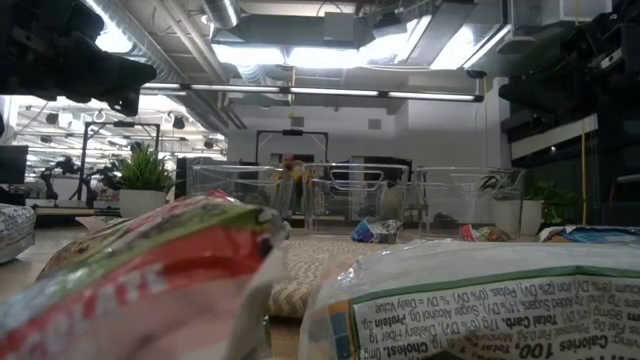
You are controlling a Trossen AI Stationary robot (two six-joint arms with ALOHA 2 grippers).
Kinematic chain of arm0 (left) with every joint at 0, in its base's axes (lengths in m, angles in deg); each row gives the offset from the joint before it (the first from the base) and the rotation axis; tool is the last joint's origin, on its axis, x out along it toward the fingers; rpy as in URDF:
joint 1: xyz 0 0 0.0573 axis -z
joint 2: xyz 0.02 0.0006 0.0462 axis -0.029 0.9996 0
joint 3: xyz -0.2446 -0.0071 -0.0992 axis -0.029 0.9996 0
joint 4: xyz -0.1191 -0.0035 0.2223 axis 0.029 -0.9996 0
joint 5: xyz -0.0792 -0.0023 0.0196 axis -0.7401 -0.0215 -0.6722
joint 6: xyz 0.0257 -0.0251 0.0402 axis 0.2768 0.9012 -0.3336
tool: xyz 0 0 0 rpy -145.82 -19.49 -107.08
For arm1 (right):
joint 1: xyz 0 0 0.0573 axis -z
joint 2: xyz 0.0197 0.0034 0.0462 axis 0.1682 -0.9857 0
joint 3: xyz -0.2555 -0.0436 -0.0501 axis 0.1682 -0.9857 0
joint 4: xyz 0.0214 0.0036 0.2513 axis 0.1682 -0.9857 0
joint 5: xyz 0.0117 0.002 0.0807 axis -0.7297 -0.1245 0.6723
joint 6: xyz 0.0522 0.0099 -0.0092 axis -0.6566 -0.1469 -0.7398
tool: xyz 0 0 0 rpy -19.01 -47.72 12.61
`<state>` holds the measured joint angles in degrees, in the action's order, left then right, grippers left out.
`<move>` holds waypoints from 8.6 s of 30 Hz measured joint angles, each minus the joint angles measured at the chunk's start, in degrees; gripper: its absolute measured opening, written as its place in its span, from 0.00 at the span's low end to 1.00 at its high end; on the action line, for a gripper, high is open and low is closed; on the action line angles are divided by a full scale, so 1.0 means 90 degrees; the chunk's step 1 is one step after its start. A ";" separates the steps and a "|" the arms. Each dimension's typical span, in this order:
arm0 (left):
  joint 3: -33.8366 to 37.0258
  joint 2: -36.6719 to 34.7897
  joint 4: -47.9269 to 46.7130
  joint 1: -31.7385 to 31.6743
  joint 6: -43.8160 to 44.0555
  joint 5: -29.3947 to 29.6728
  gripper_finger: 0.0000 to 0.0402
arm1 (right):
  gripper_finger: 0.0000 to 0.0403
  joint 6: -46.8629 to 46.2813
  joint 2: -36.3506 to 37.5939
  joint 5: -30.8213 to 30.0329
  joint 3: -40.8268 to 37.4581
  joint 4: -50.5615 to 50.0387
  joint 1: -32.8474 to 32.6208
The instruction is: Pick and place Granola Bars by type
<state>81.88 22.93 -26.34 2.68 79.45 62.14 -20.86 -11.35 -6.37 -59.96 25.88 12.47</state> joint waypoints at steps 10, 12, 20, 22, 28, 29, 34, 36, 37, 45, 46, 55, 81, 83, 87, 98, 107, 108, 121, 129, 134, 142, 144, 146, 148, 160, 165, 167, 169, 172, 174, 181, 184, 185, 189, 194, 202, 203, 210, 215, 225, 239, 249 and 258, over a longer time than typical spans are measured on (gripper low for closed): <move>-0.0001 0.0000 0.0000 0.0000 0.0000 0.0000 0.02 | 0.05 -0.0002 0.0001 0.0002 0.0000 -0.0001 -0.0001; -0.0001 -0.0001 0.0000 0.0000 0.0000 0.0000 0.02 | 0.05 -0.0002 0.0001 0.0000 0.0000 -0.0002 0.0001; 0.0001 -0.0002 0.0000 0.0000 0.0000 0.0001 0.02 | 0.05 -0.0002 -0.0002 0.0002 0.0000 -0.0002 0.0001; 0.0000 0.0000 0.0000 0.0000 0.0000 0.0002 0.03 | 0.05 -0.0002 -0.0002 0.0002 -0.0001 -0.0001 0.0000; -0.0002 -0.0002 0.0000 0.0000 0.0000 0.0000 0.03 | 0.05 -0.0217 -0.0001 0.0001 -0.0001 -0.0001 0.0001; -0.0001 0.0000 0.0000 0.0000 0.0000 0.0000 0.03 | 0.05 -0.0311 -0.0002 0.0002 -0.0001 -0.0001 -0.0002; 0.0000 -0.0002 0.0000 0.0000 0.0000 0.0000 0.03 | 0.05 -0.0376 0.0001 0.0000 -0.0002 0.0025 -0.0002; 0.0001 -0.0002 0.0002 0.0000 -0.0002 0.0002 0.03 | 0.05 -0.0491 -0.0001 0.0001 -0.0002 0.0015 -0.0002; -0.0002 -0.0002 0.0002 0.0000 -0.0002 0.0006 0.03 | 0.05 -0.0531 0.0001 0.0000 0.0000 0.0015 -0.0001; -0.0001 0.0000 0.0012 0.0000 0.0337 0.0320 0.02 | 0.05 -0.0702 -0.0001 0.0017 0.0000 0.0013 -0.0002; -0.0002 -0.0002 0.0010 0.0000 0.0461 0.0323 0.02 | 0.05 -0.0710 -0.0002 0.0076 -0.0002 0.0013 -0.0001; 0.0001 -0.0002 0.0007 0.0000 0.0900 0.0325 0.03 | 0.05 -0.1010 -0.0235 0.0592 -0.0001 0.0027 0.0000; -0.0662 0.0503 0.0056 0.0003 0.0956 0.0430 0.33 | 0.45 0.0325 -0.5015 0.1118 0.2836 -0.0198 -0.0557; -0.0871 0.0816 0.0054 0.0024 0.1055 0.0287 0.35 | 0.46 0.0474 -0.5462 0.1122 0.3183 -0.0293 -0.0677; -0.1272 0.1649 0.0055 0.0268 0.1203 0.0272 0.37 | 0.49 0.0669 -0.6204 0.1118 0.3903 -0.0746 -0.0843; -0.2562 0.4496 0.0046 0.1151 0.1137 0.0337 0.37 | 0.55 0.1178 -0.7882 0.1117 0.5635 -0.2290 -0.1049; -0.3820 0.6141 -0.0011 0.1422 0.0171 0.0452 0.37 | 0.55 0.1168 -0.8118 0.1110 0.5867 -0.2503 -0.1046; -0.3928 0.6305 -0.0062 0.1418 0.0029 0.0520 0.37 | 0.55 0.1143 -0.8111 0.1110 0.5867 -0.2487 -0.1046; -0.4439 0.8238 -0.0767 0.0920 -0.1184 0.1877 0.37 | 0.55 0.0956 -0.8104 0.0872 0.5866 -0.1719 -0.1046; -0.4441 0.8768 -0.0769 0.0436 -0.1942 0.1950 0.37 | 0.55 0.0804 -0.8104 0.0877 0.5865 -0.1732 -0.1046; -0.4441 0.8843 -0.0810 0.0181 -0.2378 0.1958 0.41 | 0.55 0.0812 -0.8104 0.0820 0.5865 -0.1729 -0.1046; -0.4441 0.8845 -0.0843 -0.0178 -0.2994 0.1799 0.53 | 0.55 0.0829 -0.8104 0.0547 0.5865 -0.1716 -0.1044; -0.4441 0.8845 -0.0850 -0.0249 -0.3113 0.1597 0.55 | 0.55 0.0831 -0.8104 0.0549 0.5865 -0.1716 -0.1044; -0.4441 0.8845 -0.0850 -0.0291 -0.3219 0.1404 0.57 | 0.55 0.0836 -0.8104 0.0549 0.5863 -0.1716 -0.1044; -0.4441 0.8845 -0.0848 -0.0299 -0.3267 0.1270 0.59 | 0.55 0.0862 -0.8104 0.0549 0.5863 -0.1716 -0.1044; -0.4441 0.9269 -0.0784 -0.0249 -0.3242 0.0721 0.60 | 0.55 0.1149 -0.8104 0.0549 0.5860 -0.1601 -0.1039; -0.4441 0.9691 -0.0482 -0.0198 -0.3264 0.0711 0.59 | 0.55 0.1172 -0.8104 0.0549 0.5860 -0.1469 -0.1037; -0.4441 0.9820 -0.0227 -0.0200 -0.3182 0.0659 0.59 | 0.55 0.1178 -0.8104 0.0549 0.5860 -0.1461 -0.1038; -0.4441 0.9901 -0.0065 -0.0201 -0.3171 0.0650 0.60 | 0.55 0.1194 -0.8104 0.0549 0.5859 -0.1466 -0.1037; -0.4441 1.0066 -0.0016 -0.0202 -0.3167 0.0633 0.59 | 0.55 0.1195 -0.8104 0.0551 0.5858 -0.1469 -0.1036; -0.4441 1.0177 0.0003 -0.0202 -0.3148 0.0524 0.59 | 0.55 0.1195 -0.8104 0.0551 0.5858 -0.1473 -0.1036; -0.4441 1.0507 0.0083 -0.0197 -0.3035 0.0329 0.59 | 0.55 0.1357 -0.8104 0.0552 0.5858 -0.1479 -0.1036; -0.4443 1.0538 0.0140 -0.0206 -0.2988 0.0326 0.58 | 0.55 0.1363 -0.8104 0.0554 0.5858 -0.1478 -0.1037; -0.4443 1.0539 0.0161 -0.0206 -0.2978 0.0329 0.58 | 0.55 0.1363 -0.8104 0.0554 0.5858 -0.1478 -0.1038; -0.4443 1.0527 0.0174 -0.0210 -0.2983 0.0353 0.52 | 0.55 0.1363 -0.8104 0.0554 0.5858 -0.1478 -0.1039; -0.4443 1.0523 0.0168 -0.0209 -0.2984 0.0364 0.36 | 0.55 0.1363 -0.8104 0.0556 0.5858 -0.1480 -0.1036; -0.4576 1.0514 0.0133 -0.0177 -0.2921 0.0363 0.08 | 0.55 0.1363 -0.8104 0.0556 0.5858 -0.1502 -0.1036; -0.4653 1.0514 0.0126 -0.0158 -0.2907 0.0371 0.06 | 0.55 0.1363 -0.8104 0.0557 0.5858 -0.1517 -0.1039; -0.5709 1.0473 -0.0985 0.0024 -0.2985 0.0884 0.04 | 0.55 0.1361 -0.8104 0.0559 0.5858 -0.1590 -0.1036; -0.6744 1.0190 -0.2527 0.0068 -0.2993 0.1036 0.04 | 0.55 0.1339 -0.8104 0.0559 0.5858 -0.1685 -0.1039; -0.7263 0.8875 -0.3003 -0.0241 -0.2519 0.1355 0.03 | 0.55 0.1294 -0.8104 0.0559 0.5858 -0.1873 -0.1039; -0.7258 0.8300 -0.3052 -0.0777 -0.2331 0.3405 0.03 | 0.55 0.1288 -0.8104 0.0556 0.5858 -0.1869 -0.1038; -0.7258 0.8292 -0.2888 -0.2205 -0.2312 0.3377 0.03 | 0.55 0.1288 -0.8104 0.0556 0.5858 -0.1860 -0.1036; -0.7258 0.8339 -0.2140 -0.3418 -0.2132 0.2014 0.03 | 0.55 0.1288 -0.8104 0.0556 0.5858 -0.1860 -0.1039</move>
<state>16.56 97.98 -45.59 -28.08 60.27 80.27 -9.27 -84.28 -1.37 -7.25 9.14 3.12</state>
